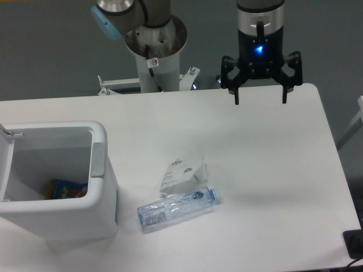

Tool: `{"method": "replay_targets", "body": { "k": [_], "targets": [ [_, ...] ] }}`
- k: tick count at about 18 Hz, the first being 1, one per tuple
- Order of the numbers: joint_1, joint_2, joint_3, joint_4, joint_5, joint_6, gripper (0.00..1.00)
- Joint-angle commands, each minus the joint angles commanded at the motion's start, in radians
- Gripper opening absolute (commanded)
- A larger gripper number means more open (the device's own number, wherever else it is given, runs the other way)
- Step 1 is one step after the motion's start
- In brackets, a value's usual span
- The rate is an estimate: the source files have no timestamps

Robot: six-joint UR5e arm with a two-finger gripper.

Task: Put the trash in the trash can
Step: 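Lower the open gripper toward the white crumpled wrapper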

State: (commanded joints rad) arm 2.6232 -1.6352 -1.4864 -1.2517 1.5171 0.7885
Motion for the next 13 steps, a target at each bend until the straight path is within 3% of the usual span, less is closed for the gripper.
{"method": "replay_targets", "body": {
  "k": [5, 10, 13],
  "targets": [
    [-0.011, -0.002, -0.034, 0.029, 0.0, -0.002, 1.0],
    [-0.05, -0.009, -0.13, 0.165, -0.005, -0.006, 1.0],
    [-0.071, -0.02, -0.19, 0.244, -0.006, -0.078, 1.0]
  ]
}}
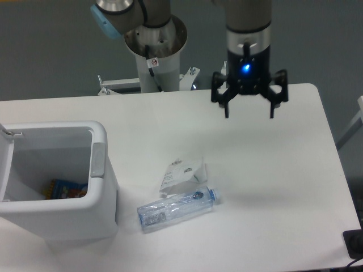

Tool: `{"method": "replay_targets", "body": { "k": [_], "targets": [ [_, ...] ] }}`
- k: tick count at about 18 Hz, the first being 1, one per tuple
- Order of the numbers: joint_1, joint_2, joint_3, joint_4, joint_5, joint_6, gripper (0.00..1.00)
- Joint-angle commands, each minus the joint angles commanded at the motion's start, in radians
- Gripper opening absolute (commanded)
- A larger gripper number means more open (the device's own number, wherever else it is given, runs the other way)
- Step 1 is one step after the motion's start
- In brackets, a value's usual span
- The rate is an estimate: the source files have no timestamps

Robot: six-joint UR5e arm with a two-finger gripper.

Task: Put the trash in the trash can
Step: 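Lower the open gripper toward the white crumpled wrapper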

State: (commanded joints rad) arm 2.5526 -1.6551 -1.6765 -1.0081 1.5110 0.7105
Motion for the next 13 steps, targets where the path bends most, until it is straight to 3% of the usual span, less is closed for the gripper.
{"method": "replay_targets", "body": {
  "k": [3, 9, 13],
  "targets": [
    [-0.063, -0.032, -0.02, 0.028, 0.001, 0.007, 1.0],
    [-0.086, -0.107, -0.124, 0.023, 0.0, 0.413, 1.0],
    [-0.095, -0.193, -0.158, 0.034, 0.005, 0.468, 1.0]
  ]
}}
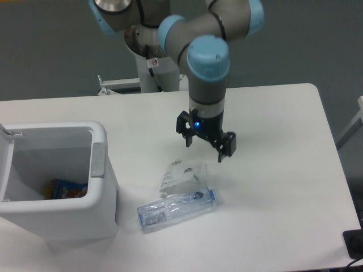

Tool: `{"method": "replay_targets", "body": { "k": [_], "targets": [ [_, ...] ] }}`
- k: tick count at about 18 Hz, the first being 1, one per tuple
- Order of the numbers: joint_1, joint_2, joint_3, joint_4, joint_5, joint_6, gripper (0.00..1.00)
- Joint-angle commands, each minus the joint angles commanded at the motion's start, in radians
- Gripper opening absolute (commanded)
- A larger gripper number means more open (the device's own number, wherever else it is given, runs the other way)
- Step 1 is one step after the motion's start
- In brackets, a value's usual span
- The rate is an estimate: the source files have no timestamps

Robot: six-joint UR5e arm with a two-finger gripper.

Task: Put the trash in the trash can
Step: 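Lower the open gripper toward the white crumpled wrapper, then close the gripper on the white wrapper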

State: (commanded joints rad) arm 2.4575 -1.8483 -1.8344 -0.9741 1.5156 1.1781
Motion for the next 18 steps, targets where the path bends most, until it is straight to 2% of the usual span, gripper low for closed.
{"method": "replay_targets", "body": {
  "k": [5, 8, 9, 10, 11, 12, 13, 15, 18],
  "targets": [
    [-0.005, -0.023, -0.043, 0.081, -0.005, 0.0, 1.0],
    [-0.008, -0.057, -0.046, 0.107, -0.003, -0.009, 1.0],
    [-0.014, -0.06, -0.048, 0.11, -0.002, -0.011, 0.93],
    [-0.015, -0.06, -0.049, 0.115, -0.002, -0.018, 0.78],
    [-0.017, -0.06, -0.049, 0.114, 0.0, -0.049, 0.42],
    [-0.017, -0.06, -0.049, 0.114, 0.002, -0.066, 0.23],
    [-0.017, -0.06, -0.049, 0.112, 0.002, -0.071, 0.11],
    [-0.017, -0.06, -0.051, 0.111, 0.005, -0.069, 0.0],
    [-0.018, -0.055, -0.051, 0.103, 0.008, -0.069, 0.0]
  ]
}}
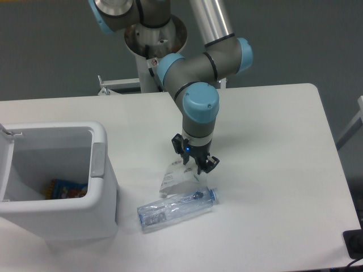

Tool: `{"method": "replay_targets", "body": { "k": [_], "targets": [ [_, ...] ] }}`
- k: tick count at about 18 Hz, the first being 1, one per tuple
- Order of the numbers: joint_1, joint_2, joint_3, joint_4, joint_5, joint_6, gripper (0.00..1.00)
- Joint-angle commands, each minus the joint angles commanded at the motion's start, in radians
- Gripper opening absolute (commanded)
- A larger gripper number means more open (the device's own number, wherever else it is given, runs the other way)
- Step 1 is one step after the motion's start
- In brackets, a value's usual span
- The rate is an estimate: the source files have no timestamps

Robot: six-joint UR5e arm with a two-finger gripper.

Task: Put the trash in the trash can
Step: 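Close the gripper on the white wrapper, then lift the wrapper and carry it over the white bin, then release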

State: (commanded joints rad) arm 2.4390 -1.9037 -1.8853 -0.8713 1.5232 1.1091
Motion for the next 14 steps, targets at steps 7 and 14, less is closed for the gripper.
{"method": "replay_targets", "body": {
  "k": [7, 14],
  "targets": [
    [0.006, 0.054, -0.011, -0.158, 0.018, 0.119, 0.0],
    [0.043, 0.135, 0.141, -0.183, -0.136, -0.03, 0.0]
  ]
}}
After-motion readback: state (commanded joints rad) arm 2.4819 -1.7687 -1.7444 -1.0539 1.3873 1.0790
